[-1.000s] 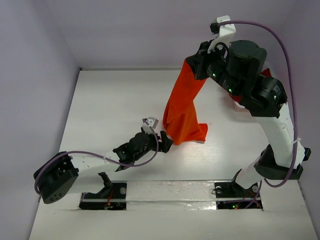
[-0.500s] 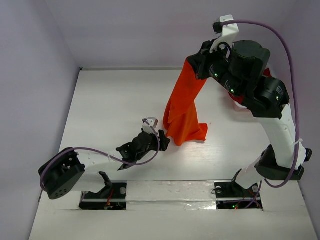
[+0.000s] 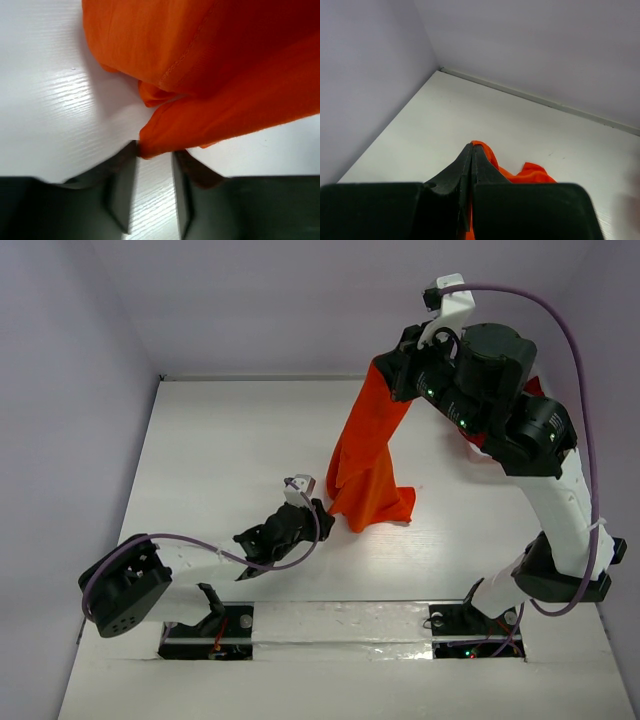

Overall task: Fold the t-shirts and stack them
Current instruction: Flatten out the tshirt

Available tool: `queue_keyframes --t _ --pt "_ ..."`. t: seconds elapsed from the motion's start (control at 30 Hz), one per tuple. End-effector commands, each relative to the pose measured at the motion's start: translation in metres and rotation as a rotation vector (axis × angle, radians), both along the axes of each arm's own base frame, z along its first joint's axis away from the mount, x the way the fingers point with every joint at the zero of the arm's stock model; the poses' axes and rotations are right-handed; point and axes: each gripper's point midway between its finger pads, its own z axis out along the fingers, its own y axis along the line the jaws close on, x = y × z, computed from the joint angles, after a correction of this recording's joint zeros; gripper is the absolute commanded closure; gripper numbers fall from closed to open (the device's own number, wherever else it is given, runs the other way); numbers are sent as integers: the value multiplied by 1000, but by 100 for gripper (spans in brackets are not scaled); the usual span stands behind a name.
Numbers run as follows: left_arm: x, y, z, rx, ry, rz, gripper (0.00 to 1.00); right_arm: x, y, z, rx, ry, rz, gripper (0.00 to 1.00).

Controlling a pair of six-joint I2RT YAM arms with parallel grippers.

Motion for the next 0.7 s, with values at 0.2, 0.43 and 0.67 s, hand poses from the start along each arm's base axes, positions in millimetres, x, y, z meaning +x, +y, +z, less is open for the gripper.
queue_keyframes --t 0.2,0.43,0.67 --pt "10 -10 25 -60 -43 25 96 -9 -11 35 91 -91 -4 100" --pt "10 -12 39 -92 -35 30 100 -6 -9 29 87 -82 -13 100" --pt "-3 26 118 -170 -76 109 100 6 -33 19 85 -60 -122 100"
